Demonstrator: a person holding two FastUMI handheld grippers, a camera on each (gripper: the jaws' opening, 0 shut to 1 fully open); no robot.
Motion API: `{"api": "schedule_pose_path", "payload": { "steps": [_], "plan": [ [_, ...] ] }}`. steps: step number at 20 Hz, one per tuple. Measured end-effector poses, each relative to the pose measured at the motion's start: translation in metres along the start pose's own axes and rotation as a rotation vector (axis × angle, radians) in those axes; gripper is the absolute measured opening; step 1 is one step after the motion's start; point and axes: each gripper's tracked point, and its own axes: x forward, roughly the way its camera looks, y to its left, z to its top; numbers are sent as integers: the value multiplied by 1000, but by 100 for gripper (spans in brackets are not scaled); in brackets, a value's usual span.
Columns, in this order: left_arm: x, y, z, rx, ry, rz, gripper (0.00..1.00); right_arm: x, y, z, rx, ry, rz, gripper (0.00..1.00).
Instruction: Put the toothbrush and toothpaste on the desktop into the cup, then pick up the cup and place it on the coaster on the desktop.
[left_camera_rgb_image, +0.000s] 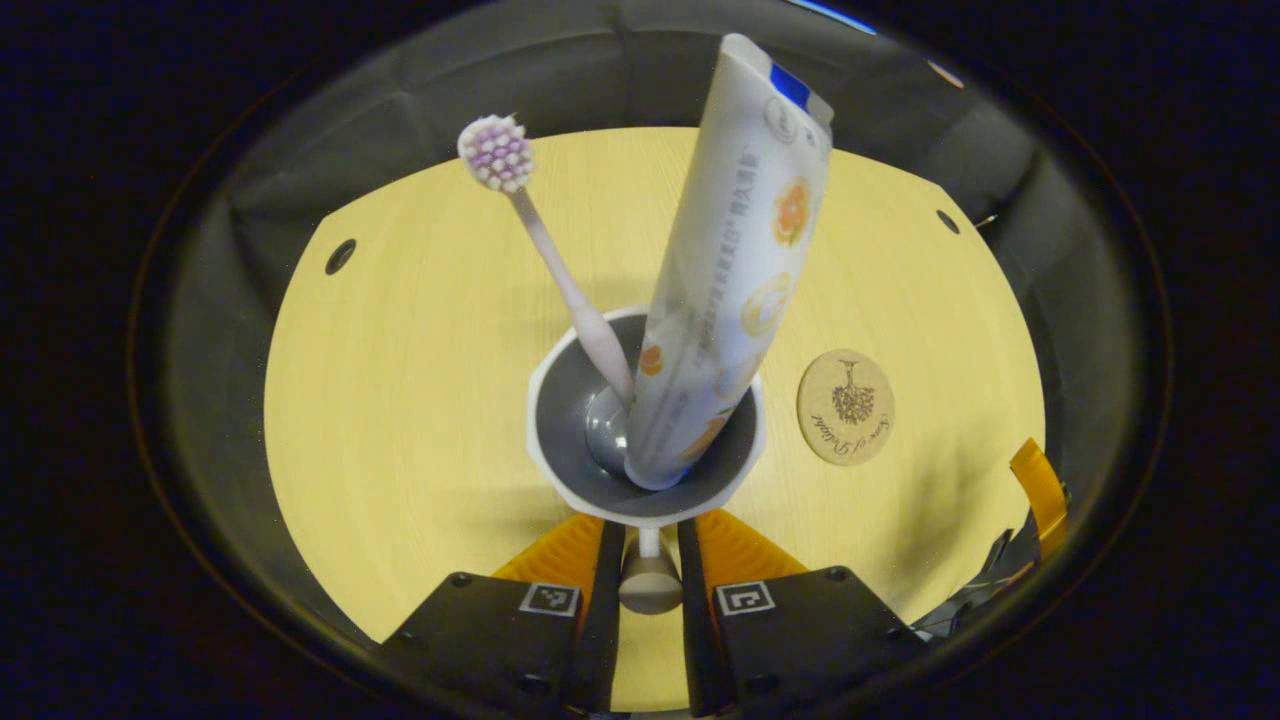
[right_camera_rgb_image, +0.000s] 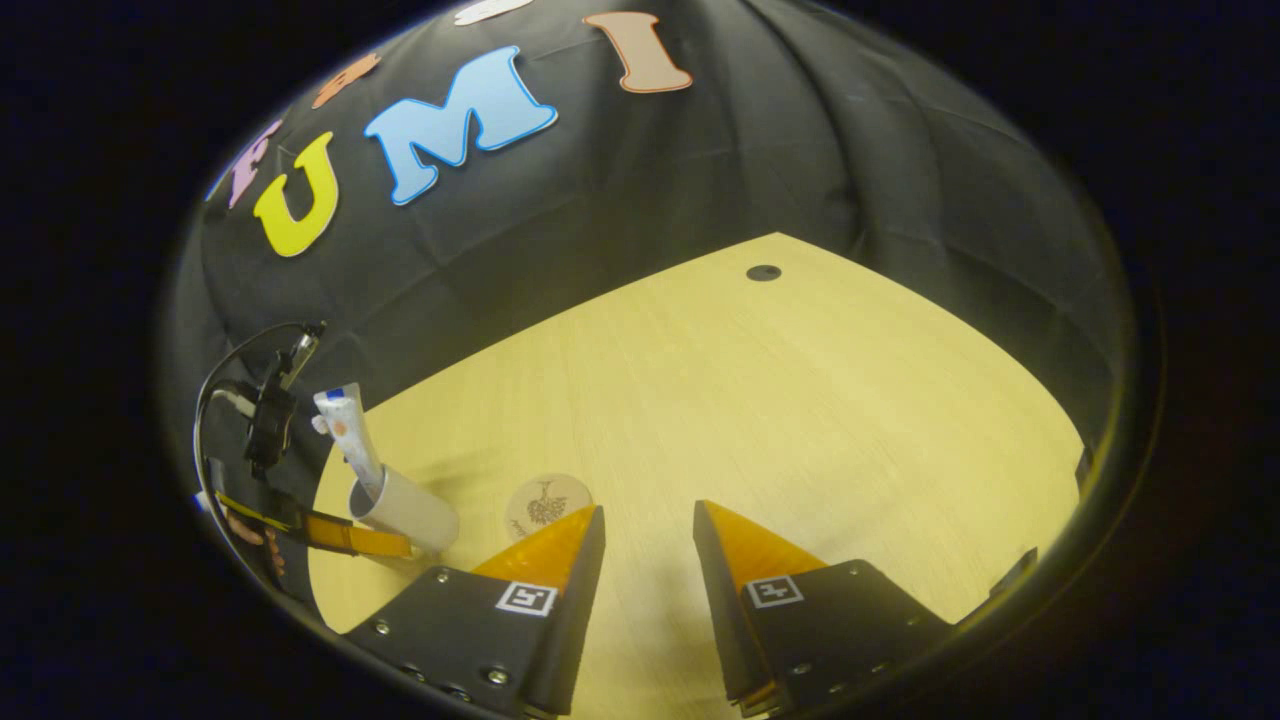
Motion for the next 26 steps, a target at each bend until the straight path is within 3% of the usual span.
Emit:
{"api": "schedule_pose_path", "payload": {
  "steps": [1, 5, 10, 16, 26],
  "plan": [
    [1, 0, 0, 8, -3, 5, 35, 0, 0, 0, 1, 3, 0, 54],
    [1, 1, 0, 1, -13, 5, 30, -1, 0, -3, 9, 11, -2, 54],
    [-2, -4, 2, 10, -21, -8, 30, 0, -1, -2, 20, 12, -8, 54],
    [-16, -13, 13, 92, -53, 8, 30, 0, 0, -2, 29, 14, -5, 54],
    [-15, -76, 23, 177, -57, -59, 30, -11, -25, 0, 80, 2, -38, 54]
  ]
}}
